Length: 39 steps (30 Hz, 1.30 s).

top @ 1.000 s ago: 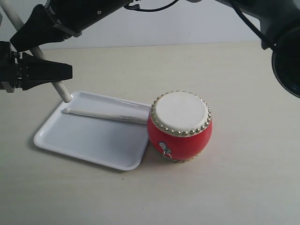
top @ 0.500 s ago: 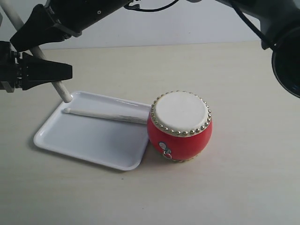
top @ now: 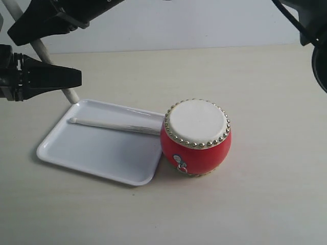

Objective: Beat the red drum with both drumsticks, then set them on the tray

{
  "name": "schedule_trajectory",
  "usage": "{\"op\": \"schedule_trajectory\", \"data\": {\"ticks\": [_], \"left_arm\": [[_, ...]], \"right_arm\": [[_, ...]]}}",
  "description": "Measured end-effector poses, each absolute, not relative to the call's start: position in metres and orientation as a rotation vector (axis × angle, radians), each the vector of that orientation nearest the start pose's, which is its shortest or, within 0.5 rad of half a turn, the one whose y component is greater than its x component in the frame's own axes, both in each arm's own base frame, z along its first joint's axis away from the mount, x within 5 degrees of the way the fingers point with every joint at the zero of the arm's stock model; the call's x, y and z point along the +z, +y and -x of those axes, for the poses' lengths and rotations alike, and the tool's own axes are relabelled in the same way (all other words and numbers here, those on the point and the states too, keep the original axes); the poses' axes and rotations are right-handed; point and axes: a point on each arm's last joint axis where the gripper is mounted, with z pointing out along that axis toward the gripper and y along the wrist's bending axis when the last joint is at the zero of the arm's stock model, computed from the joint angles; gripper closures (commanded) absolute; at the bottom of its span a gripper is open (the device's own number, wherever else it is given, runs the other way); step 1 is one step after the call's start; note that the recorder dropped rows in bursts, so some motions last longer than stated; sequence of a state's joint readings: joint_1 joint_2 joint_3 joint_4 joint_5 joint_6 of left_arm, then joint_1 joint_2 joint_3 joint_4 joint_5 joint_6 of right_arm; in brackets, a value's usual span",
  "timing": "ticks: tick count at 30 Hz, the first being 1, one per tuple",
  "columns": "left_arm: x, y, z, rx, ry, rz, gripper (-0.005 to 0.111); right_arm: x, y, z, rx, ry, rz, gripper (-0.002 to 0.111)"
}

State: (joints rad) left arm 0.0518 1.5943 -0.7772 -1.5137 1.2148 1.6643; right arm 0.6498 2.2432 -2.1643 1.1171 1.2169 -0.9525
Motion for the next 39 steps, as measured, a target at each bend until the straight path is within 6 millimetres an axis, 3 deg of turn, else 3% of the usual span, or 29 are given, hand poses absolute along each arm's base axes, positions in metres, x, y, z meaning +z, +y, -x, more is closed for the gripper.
{"op": "schedule_trajectory", "data": {"ticks": [5,9,15,20,25,31,36,39], "left_arm": [[0.228,-0.071,-0.271,-1.255,1.944,-0.708,0.022],[0.227,-0.071,-0.269,-1.249,1.956,-0.733,0.036],[0.223,-0.071,-0.266,-1.260,2.010,-0.751,0.068],[0.216,-0.065,-0.271,-1.170,2.111,-0.669,0.107],[0.214,-0.045,-0.276,-1.105,2.157,-0.561,0.107],[0.216,0.008,-0.282,-1.006,2.144,-0.272,0.107],[0.226,0.046,-0.267,-0.779,2.125,-0.057,0.107],[0.237,0.052,-0.255,-0.645,2.105,-0.003,0.107]], "right_arm": [[0.301,0.354,-0.345,1.278,1.843,1.486,0.108],[0.302,0.354,-0.352,1.180,1.861,1.442,0.108],[0.314,0.347,-0.363,0.969,1.911,1.308,0.108],[0.322,0.335,-0.366,0.804,2.016,1.251,0.108],[0.319,0.326,-0.365,0.702,2.115,1.271,0.108],[0.311,0.317,-0.363,0.604,2.227,1.326,0.108],[0.298,0.318,-0.360,0.453,2.298,1.380,0.108],[0.283,0.327,-0.356,0.319,2.325,1.431,0.108]]}}
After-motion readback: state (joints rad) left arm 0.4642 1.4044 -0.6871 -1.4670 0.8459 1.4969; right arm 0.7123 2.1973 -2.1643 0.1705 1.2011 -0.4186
